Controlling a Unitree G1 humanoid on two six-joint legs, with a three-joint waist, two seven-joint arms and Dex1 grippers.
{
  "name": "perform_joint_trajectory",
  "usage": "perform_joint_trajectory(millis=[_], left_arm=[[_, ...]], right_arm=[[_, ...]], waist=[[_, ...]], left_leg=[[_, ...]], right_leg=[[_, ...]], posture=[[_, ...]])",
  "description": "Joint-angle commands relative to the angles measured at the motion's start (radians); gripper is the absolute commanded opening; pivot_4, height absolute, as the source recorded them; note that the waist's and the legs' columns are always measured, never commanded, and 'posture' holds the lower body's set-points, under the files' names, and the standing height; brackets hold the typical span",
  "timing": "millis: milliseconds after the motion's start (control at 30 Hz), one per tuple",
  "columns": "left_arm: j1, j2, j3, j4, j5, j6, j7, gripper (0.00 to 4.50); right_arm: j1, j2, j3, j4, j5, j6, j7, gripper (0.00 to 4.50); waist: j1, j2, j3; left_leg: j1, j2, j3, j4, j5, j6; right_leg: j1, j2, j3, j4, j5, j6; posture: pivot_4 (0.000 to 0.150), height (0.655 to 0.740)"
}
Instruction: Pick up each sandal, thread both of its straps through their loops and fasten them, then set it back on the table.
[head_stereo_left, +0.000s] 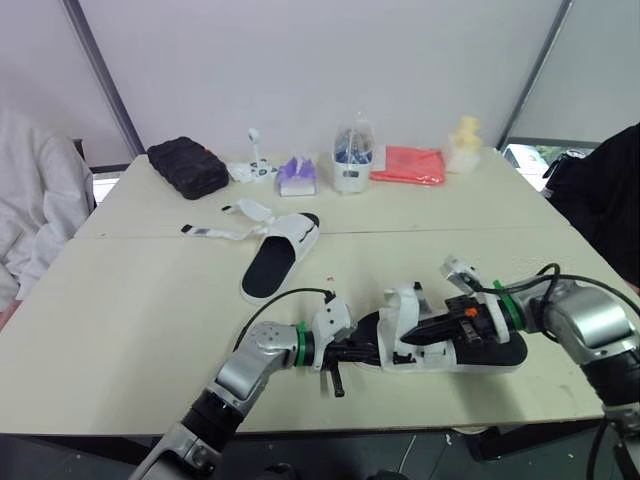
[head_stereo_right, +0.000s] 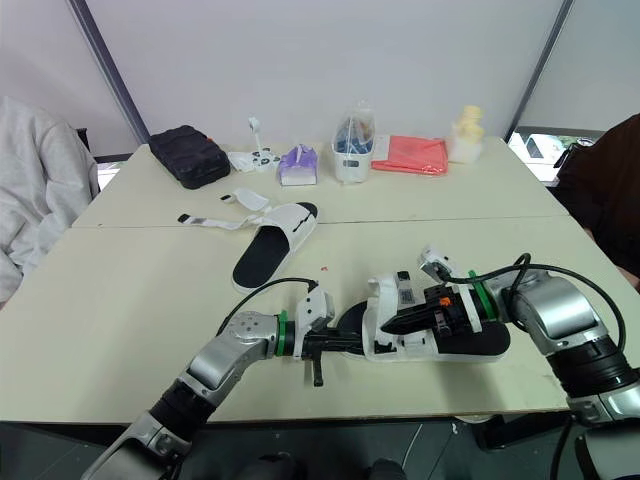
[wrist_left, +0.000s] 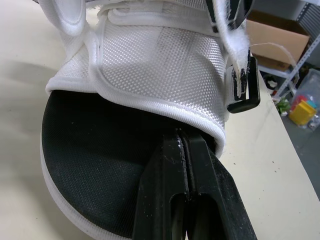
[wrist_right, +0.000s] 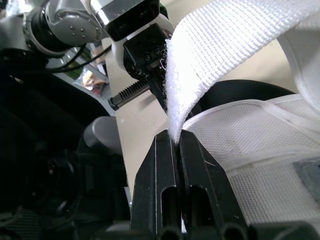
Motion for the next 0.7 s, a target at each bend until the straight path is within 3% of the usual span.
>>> perform_joint_trajectory(millis=[33,133,300,700], left_arm=[[0.017,0.021,0.009,0.065,0.042,0.025,0.031,0.0],[0.017,0.02,0.01,0.065,0.042,0.026,0.031,0.0],[0.017,0.019,0.01,0.066,0.04,0.027,0.031,0.0],[0.018,0.011,0.015,0.07,0.039,0.026,0.035,0.0]], right_arm=[[-0.006,-0.007,-0.018,-0.025,0.027,0.022,0.009,0.02],[0.006,-0.024,-0.002,-0.035,0.011,0.008,0.018,0.02],[0.035,-0.055,0.093,-0.015,-0.18,-0.237,0.01,0.02],[-0.085,-0.03,0.149,-0.086,-0.269,-0.378,0.067,0.02]], waist=[[0.0,0.0,0.0],[0.0,0.0,0.0],[-0.001,0.0,0.0],[-0.002,0.0,-0.001]], left_leg=[[0.0,0.0,0.0,0.0,0.0,0.0],[0.0,0.0,0.0,0.0,0.0,0.0],[0.0,0.0,0.0,0.0,0.0,0.0],[0.001,0.0,0.0,0.001,0.0,-0.001]], right_leg=[[0.0,0.0,0.0,0.0,0.0,0.0],[0.0,0.0,0.0,0.0,0.0,0.0],[0.0,0.0,0.0,0.0,0.0,0.0],[0.001,0.001,0.0,0.0,0.0,0.0]], posture=[[0.15,0.74],[0.15,0.74],[0.15,0.74],[0.15,0.74]])
